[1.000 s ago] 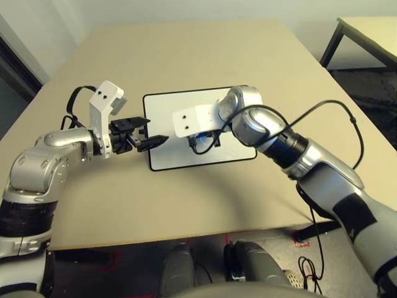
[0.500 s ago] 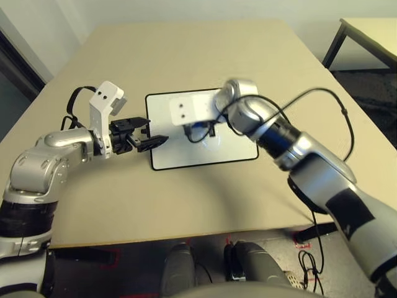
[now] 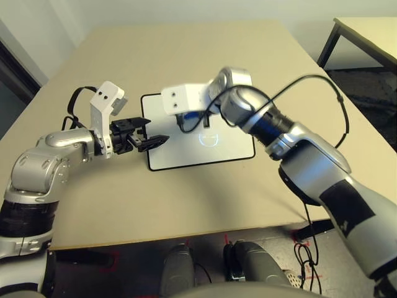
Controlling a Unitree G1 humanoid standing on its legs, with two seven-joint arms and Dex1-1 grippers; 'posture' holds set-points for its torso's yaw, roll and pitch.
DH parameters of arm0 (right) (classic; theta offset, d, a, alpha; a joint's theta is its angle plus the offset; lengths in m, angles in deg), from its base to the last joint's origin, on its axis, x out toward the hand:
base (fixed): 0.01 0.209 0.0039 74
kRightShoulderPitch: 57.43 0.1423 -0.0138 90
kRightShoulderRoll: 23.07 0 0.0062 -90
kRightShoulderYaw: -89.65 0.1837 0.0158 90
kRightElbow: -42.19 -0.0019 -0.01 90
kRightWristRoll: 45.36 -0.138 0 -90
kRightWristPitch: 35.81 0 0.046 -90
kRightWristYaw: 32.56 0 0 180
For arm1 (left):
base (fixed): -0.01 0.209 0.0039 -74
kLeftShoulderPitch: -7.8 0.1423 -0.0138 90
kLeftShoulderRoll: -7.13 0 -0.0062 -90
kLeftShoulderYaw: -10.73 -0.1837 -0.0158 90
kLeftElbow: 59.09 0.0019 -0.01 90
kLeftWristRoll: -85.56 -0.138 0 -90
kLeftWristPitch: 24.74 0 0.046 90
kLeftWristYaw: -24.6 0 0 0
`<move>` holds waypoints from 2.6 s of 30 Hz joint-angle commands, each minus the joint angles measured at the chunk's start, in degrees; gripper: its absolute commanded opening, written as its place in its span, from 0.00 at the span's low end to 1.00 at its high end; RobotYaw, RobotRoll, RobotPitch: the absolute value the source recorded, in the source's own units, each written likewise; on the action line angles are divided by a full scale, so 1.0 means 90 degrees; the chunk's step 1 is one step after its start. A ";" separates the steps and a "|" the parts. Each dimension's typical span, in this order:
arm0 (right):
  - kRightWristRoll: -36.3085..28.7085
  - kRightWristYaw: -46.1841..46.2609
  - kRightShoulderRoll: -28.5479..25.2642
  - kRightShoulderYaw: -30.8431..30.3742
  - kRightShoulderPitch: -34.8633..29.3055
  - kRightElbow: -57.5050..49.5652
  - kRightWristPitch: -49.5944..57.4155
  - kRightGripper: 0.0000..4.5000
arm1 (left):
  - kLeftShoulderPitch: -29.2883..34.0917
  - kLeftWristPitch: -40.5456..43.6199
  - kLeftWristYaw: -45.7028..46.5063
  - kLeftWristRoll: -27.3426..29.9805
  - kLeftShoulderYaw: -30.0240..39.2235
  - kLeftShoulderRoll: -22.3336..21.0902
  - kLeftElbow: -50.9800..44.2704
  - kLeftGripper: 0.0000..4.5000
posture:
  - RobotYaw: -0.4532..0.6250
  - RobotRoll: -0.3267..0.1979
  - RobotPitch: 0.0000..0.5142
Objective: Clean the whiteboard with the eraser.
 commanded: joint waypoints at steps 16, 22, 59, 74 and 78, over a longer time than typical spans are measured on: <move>0.0162 -0.0823 -0.1008 -0.0241 -0.0938 -0.2271 0.1048 0.13 | -0.0152 -0.0017 -0.0094 -0.0056 -0.0080 -0.0006 0.0108 1.00 | 0.47 0.62 0.14; 0.0075 -0.0342 -0.0754 -0.0023 -0.0359 -0.1070 0.0527 0.13 | -0.0209 -0.0038 -0.0123 -0.0082 -0.0125 0.0011 0.0144 1.00 | 0.47 0.62 0.14; -0.1892 0.3417 -0.1713 0.5195 -0.3357 -0.4052 0.5548 0.13 | -0.0611 -0.5538 0.2740 -0.1532 0.1772 0.2025 0.3875 1.00 | 0.43 0.62 0.12; -0.2727 0.4417 -0.1374 0.5262 -0.4077 -0.3440 0.4731 0.51 | -0.0495 -0.5687 0.2667 -0.1354 0.1689 0.2437 0.4935 1.00 | 0.42 0.62 0.15; -0.3050 0.4480 -0.1516 0.5539 -0.4109 -0.3820 0.4195 0.78 | -0.0641 -0.5589 0.2658 -0.1298 0.1677 0.2389 0.4818 1.00 | 0.42 0.62 0.16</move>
